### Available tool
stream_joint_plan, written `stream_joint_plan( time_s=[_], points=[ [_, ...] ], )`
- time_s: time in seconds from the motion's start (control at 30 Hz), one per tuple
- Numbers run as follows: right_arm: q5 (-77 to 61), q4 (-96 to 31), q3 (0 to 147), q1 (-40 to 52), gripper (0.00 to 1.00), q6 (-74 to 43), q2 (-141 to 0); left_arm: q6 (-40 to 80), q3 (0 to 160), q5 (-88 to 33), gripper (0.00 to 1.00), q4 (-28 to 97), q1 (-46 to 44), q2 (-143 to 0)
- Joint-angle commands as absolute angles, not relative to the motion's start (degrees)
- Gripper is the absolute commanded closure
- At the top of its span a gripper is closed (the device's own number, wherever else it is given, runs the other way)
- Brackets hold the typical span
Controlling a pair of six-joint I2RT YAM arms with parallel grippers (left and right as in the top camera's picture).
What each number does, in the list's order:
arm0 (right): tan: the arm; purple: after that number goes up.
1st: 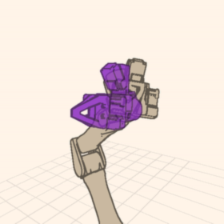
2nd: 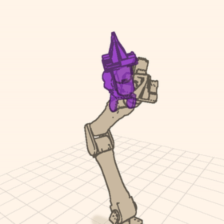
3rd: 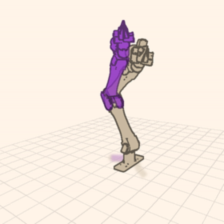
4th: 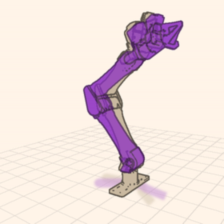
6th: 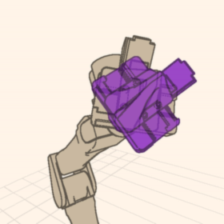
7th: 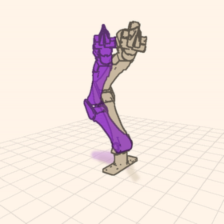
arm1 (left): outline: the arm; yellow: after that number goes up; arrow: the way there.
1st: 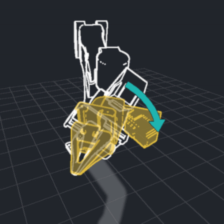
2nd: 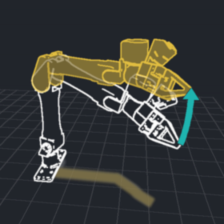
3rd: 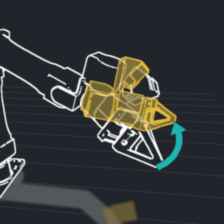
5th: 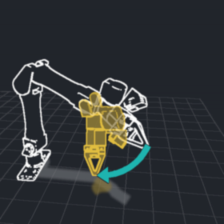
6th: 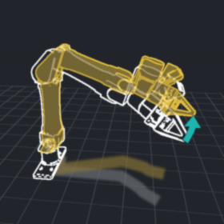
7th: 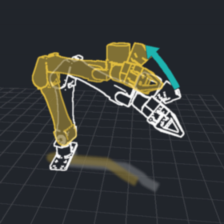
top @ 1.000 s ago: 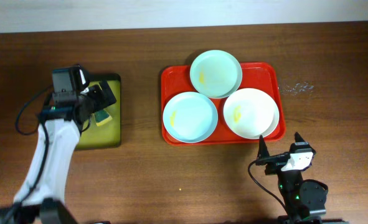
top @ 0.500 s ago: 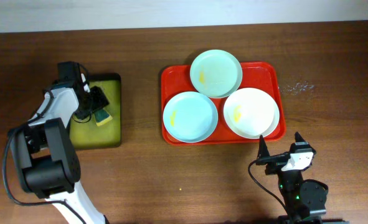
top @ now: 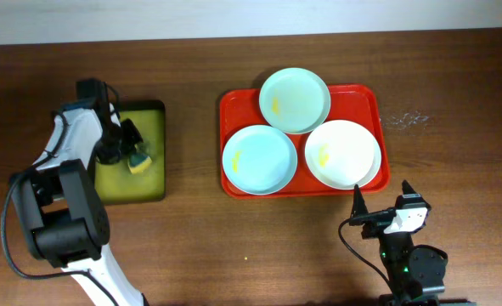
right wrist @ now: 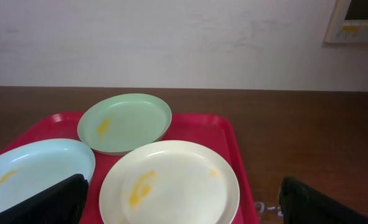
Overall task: Clean dirty plates on tray and stack at the side
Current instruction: 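Grasp the sponge with the left gripper and move it onto the blue plate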
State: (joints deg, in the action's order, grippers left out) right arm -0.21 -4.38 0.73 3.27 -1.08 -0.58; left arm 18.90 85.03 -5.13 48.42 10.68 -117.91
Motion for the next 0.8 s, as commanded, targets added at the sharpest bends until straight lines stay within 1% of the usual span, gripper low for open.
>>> stream_joint_plan(
  time_s=[0.0,0.03,0.1,0.17,0.2,0.23,0.27,0.3,0.37,0.43,0.47,0.5,0.6,0.63,0.7,0.77],
  points=[
    [0.1,-4.6,0.32,3.7,0.01,-0.84,-0.21,18.61,99.53,-5.17,1.0,58.5,11.03,-117.38],
    [0.1,-4.6,0.32,3.7,0.01,-0.84,-0.21,18.59,104.99,-5.15,1.0,63.18,11.03,-117.14],
    [0.1,-4.6,0.32,3.7,0.01,-0.84,-0.19,17.98,111.68,-5.1,1.0,68.69,11.03,-116.31],
    [0.1,-4.6,0.32,3.7,0.01,-0.84,-0.21,16.45,109.67,-3.33,1.0,68.05,10.83,-116.49],
    [0.1,-4.58,0.32,3.7,0.01,-0.84,-0.21,16.45,104.07,-0.82,1.0,65.23,10.63,-117.14],
    [0.12,-4.6,0.32,3.7,0.01,-0.84,-0.21,16.45,97.8,-1.3,1.0,60.64,10.63,-117.38],
    [0.1,-4.6,0.32,3.7,0.01,-0.84,-0.21,16.4,94.72,-2.72,1.0,58.96,10.66,-117.38],
    [0.1,-4.6,0.32,3.7,0.01,-0.84,-0.21,15.03,95.5,-3.31,1.0,60.03,10.66,-117.01],
    [0.1,-4.6,0.32,3.7,0.01,-0.84,-0.21,10.9,102.06,-8.8,1.0,65.32,10.72,-114.13],
    [0.1,-4.6,0.32,3.7,0.01,-0.84,-0.21,10.57,107.2,-9.69,1.0,68.34,10.52,-109.6],
    [0.1,-4.6,0.32,3.7,0.01,-0.84,-0.21,10.57,106.74,-8.78,1.0,68.23,10.13,-106.54],
    [0.1,-4.6,0.32,3.7,0.01,-0.84,-0.21,10.61,104.01,-3.29,1.0,67.85,9.17,-106.61],
    [0.12,-4.6,0.32,3.7,0.01,-0.84,-0.21,10.63,86.72,-8.03,1.0,56.64,6.92,-109.73],
    [0.1,-4.6,0.32,3.7,0.01,-0.84,-0.21,10.59,85.86,-7.97,1.0,56.21,6.92,-109.69],
    [0.12,-4.56,0.32,3.7,0.01,-0.84,-0.32,10.59,90.26,-7.97,1.0,60.34,7.07,-108.47],
    [0.1,-4.54,0.32,3.7,0.01,-0.84,-0.47,10.57,98.19,-9.04,1.0,66.57,6.04,-104.38]
  ],
)
